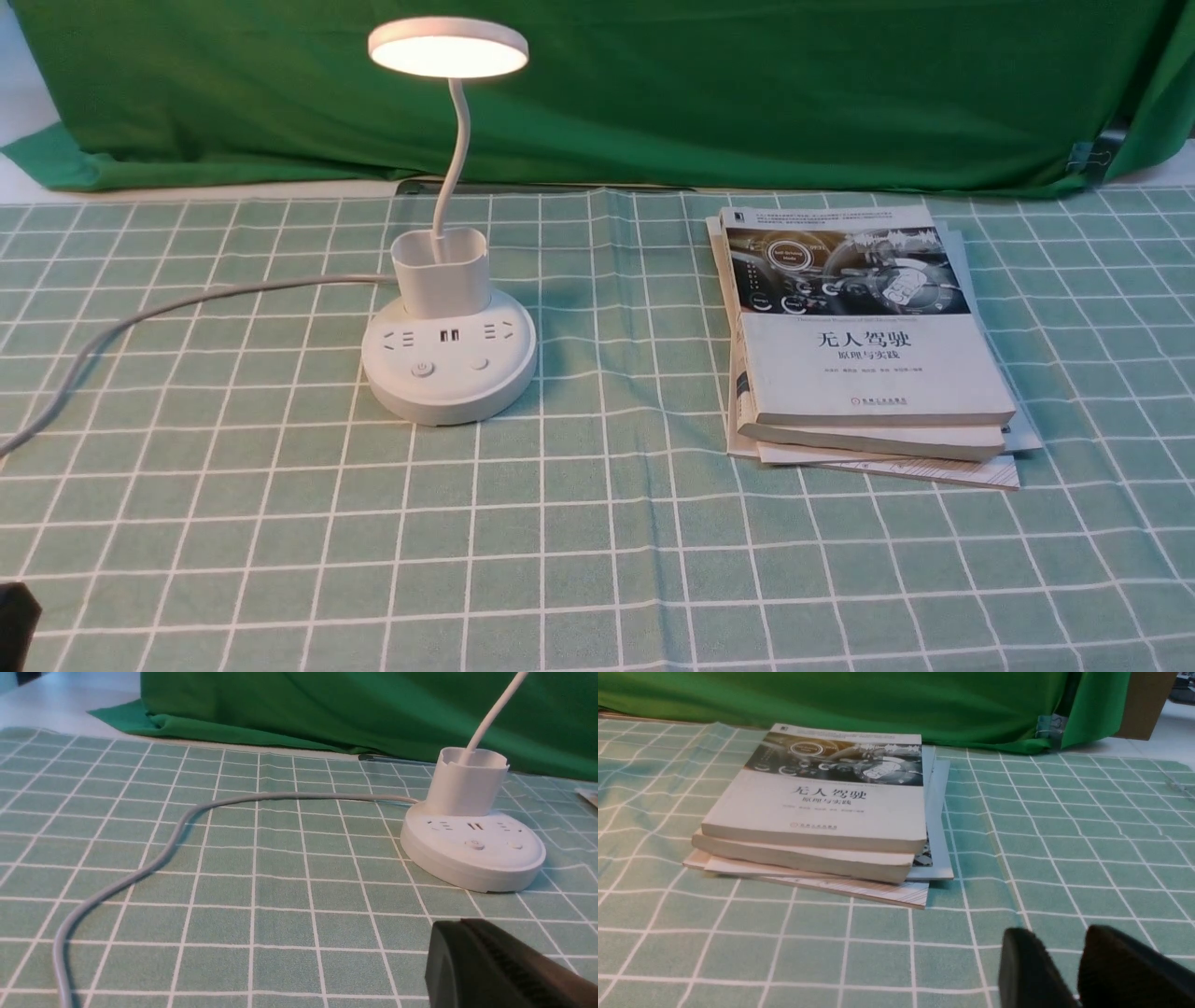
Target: Turn on the table lamp.
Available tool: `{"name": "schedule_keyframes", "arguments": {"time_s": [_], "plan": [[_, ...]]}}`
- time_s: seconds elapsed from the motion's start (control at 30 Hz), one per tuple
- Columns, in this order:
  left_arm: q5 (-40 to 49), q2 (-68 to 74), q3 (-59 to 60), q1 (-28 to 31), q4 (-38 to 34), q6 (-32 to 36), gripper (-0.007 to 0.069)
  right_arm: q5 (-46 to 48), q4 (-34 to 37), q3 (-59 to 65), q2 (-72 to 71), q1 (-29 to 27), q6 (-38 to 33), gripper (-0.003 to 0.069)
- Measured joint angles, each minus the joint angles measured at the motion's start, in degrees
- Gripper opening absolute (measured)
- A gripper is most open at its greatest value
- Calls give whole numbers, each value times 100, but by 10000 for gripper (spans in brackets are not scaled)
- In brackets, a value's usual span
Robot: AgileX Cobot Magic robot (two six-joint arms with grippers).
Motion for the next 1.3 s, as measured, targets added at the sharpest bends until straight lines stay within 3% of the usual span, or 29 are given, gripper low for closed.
{"name": "schedule_keyframes", "arguments": {"time_s": [1.3], "plan": [[0, 0, 0, 0, 5, 261, 1, 5, 0, 0, 0, 0, 5, 238]]}}
